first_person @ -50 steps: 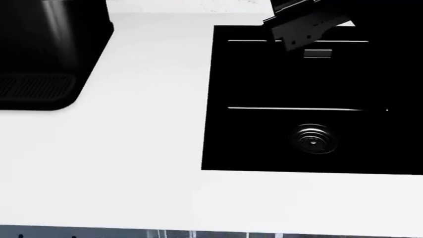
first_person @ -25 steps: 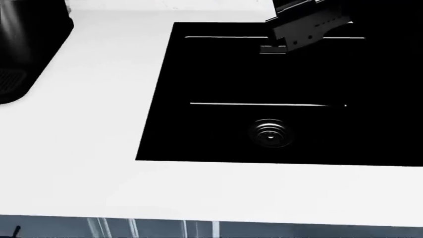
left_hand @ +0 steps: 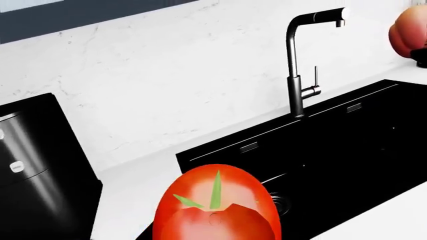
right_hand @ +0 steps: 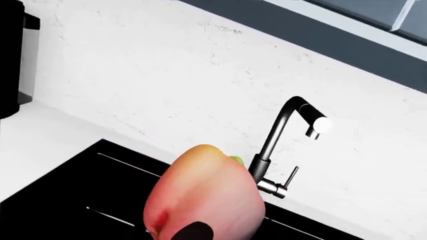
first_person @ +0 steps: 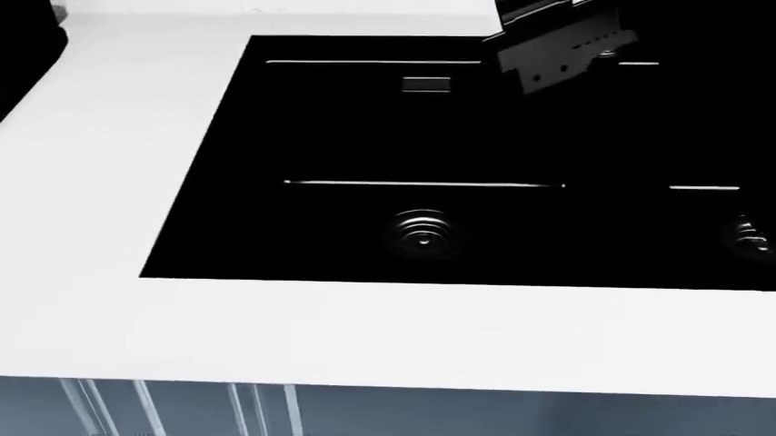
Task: Place the avocado, onion, tomato and bell pepper on the cutting board.
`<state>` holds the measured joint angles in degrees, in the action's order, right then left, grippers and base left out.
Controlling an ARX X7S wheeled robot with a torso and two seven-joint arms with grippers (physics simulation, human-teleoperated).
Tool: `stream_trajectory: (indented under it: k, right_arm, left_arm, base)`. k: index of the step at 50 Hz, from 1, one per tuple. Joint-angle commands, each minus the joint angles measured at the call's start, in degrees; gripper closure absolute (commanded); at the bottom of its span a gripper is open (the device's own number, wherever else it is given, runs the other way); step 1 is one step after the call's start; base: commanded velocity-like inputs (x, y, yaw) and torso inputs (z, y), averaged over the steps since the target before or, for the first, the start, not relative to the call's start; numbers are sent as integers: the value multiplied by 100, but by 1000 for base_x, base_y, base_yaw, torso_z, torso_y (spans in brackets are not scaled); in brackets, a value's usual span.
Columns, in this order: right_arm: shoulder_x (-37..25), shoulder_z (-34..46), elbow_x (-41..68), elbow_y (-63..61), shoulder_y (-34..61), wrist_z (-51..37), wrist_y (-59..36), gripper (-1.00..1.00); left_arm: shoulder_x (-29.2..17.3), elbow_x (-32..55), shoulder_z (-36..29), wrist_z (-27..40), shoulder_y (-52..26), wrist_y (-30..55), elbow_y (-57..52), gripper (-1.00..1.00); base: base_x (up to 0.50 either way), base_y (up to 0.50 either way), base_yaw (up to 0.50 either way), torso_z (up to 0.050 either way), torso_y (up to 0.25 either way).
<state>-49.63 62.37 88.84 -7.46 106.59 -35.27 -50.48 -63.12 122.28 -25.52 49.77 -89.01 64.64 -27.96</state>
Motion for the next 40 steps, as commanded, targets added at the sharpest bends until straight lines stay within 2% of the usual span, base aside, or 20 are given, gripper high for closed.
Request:
stream_trajectory:
  k: [1,5,9,19,25,28,29,30,32,40]
  right_arm:
    - [75,-16,-149,75,99,57,-168,100]
    - [11,-44,-114,14,87,13,-162,100]
    - [-29,-41,-126,-16,4,22,-114,100]
    - [-240,-92,-84,-168,-164,15,4,100]
    - [-177,-89,-108,-87,-123,54,-25,100]
    - [-160,-79,-139,-62,-131,76,-21,100]
    - [-159,-80,-140,-62,-131,76,-21,100]
    - [-150,-86,-139,-55,-144,66,-3,100]
    - [-139,-91,-120,-64,-143,51,-9,100]
    - [-71,-83,-139,-20,-70,82,-73,100]
  left_arm:
    - [43,40,-45,146,-98,-68,24,100]
    - [44,-75,-11,62,64,-114,-26,100]
    - [52,92,-87,153,-159,-32,52,100]
    - [35,44,-91,194,-165,-44,31,100]
    - [-297,853,-178,583,-558,-72,-104,100]
    - [103,483,-342,450,-769,173,359,100]
    - [109,484,-349,452,-779,177,368,100]
    - [-18,197,-141,119,-469,129,354,100]
    - [-77,29,-42,-83,-366,178,322,100]
    - [-134,17,-1,-114,-300,153,200,100]
  base:
    - [-54,-293,0,0,0]
    - [-51,-296,0,0,0]
    - [-52,-295,0,0,0]
    - [-51,-295,0,0,0]
    - [-51,-295,0,0,0]
    - [-51,-298,0,0,0]
    - [-51,-301,0,0,0]
    - [-47,-293,0,0,0]
    - [-51,-295,0,0,0]
    - [-50,-295,0,0,0]
